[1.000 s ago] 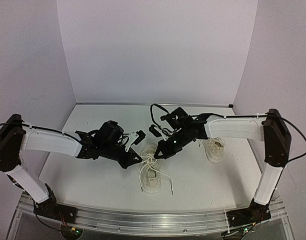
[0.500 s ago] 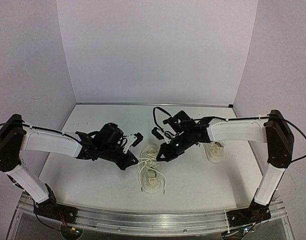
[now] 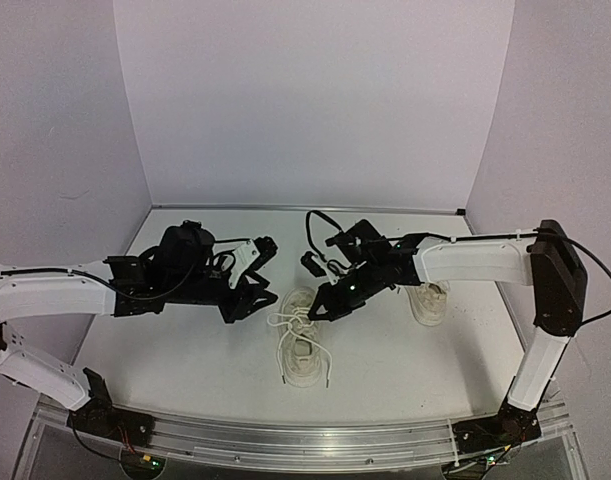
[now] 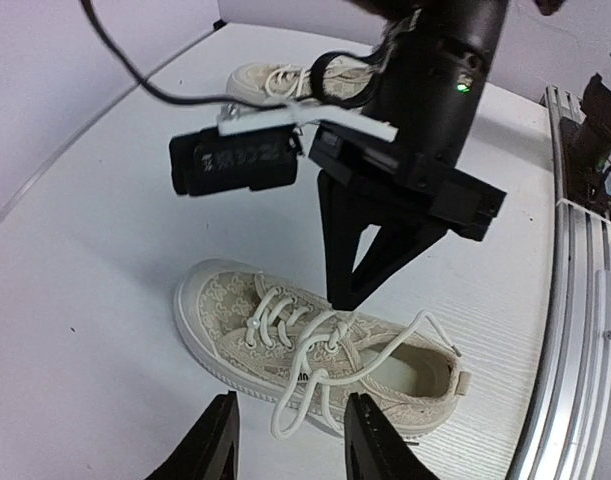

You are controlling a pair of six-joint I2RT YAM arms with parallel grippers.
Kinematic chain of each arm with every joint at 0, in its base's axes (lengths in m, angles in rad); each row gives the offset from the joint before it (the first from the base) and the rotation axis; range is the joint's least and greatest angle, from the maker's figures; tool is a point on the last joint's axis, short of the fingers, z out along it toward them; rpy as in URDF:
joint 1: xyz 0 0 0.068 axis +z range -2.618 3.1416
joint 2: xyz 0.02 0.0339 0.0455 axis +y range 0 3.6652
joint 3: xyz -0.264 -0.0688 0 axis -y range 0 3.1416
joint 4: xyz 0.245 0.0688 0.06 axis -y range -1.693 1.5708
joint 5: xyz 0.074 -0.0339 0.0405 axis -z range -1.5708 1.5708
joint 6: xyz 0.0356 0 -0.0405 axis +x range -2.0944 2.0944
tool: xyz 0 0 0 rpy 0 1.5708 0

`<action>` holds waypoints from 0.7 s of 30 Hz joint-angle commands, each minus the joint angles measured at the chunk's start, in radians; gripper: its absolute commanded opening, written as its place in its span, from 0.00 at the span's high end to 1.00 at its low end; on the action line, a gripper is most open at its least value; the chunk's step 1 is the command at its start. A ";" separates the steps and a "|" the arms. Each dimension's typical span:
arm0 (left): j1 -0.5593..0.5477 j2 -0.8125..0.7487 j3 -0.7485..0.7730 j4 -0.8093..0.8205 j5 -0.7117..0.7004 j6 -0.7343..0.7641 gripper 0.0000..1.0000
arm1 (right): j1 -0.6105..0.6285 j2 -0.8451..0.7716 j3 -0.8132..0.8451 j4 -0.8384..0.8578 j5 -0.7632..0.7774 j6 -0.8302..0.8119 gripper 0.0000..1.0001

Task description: Tie the shoes

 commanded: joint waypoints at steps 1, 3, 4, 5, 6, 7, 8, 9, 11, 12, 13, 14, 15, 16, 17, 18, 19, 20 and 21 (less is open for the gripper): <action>-0.045 -0.034 -0.011 -0.051 -0.039 0.257 0.63 | 0.004 -0.015 0.005 0.032 -0.020 0.008 1.00; -0.072 -0.023 -0.003 -0.083 -0.039 0.352 0.64 | 0.004 -0.012 0.004 0.034 -0.023 0.010 1.00; -0.082 -0.010 0.005 -0.103 -0.040 0.397 0.65 | 0.004 -0.010 0.004 0.036 -0.025 0.011 1.00; -0.091 0.008 0.013 -0.123 -0.041 0.437 0.66 | 0.005 -0.007 0.005 0.036 -0.026 0.013 1.00; -0.105 0.028 0.026 -0.134 -0.048 0.468 0.67 | 0.004 -0.003 0.006 0.037 -0.028 0.014 1.00; -0.114 0.043 0.038 -0.147 -0.053 0.496 0.68 | 0.004 -0.001 0.007 0.038 -0.030 0.016 1.00; -0.119 0.065 0.047 -0.154 -0.054 0.515 0.69 | 0.004 0.003 0.008 0.038 -0.030 0.017 1.00; -0.122 0.084 0.060 -0.162 -0.054 0.538 0.70 | 0.005 0.006 0.009 0.038 -0.031 0.018 1.00; -0.127 0.118 0.081 -0.168 -0.055 0.571 0.71 | 0.003 0.013 0.012 0.039 -0.031 0.021 1.00; -0.128 0.139 0.090 -0.169 -0.050 0.583 0.71 | 0.004 0.019 0.014 0.038 -0.033 0.024 1.00; -0.129 0.155 0.100 -0.171 -0.046 0.594 0.72 | 0.004 0.022 0.017 0.039 -0.034 0.025 1.00; -0.130 0.169 0.110 -0.172 -0.048 0.606 0.72 | 0.004 0.025 0.019 0.039 -0.035 0.026 1.00; -0.132 0.185 0.118 -0.175 -0.049 0.616 0.72 | 0.004 0.029 0.021 0.039 -0.036 0.027 1.00; -0.133 0.203 0.127 -0.177 -0.052 0.626 0.72 | 0.004 0.033 0.023 0.039 -0.037 0.028 1.00; -0.135 0.218 0.136 -0.179 -0.055 0.634 0.72 | 0.004 0.035 0.026 0.039 -0.038 0.028 1.00; -0.135 0.231 0.144 -0.178 -0.059 0.642 0.72 | 0.004 0.038 0.029 0.039 -0.039 0.028 1.00; -0.135 0.242 0.149 -0.175 -0.061 0.650 0.72 | 0.004 0.042 0.031 0.039 -0.041 0.028 1.00; -0.135 0.251 0.155 -0.172 -0.061 0.658 0.73 | 0.005 0.045 0.032 0.039 -0.042 0.029 1.00; -0.135 0.261 0.160 -0.169 -0.062 0.663 0.73 | 0.005 0.047 0.034 0.039 -0.043 0.029 1.00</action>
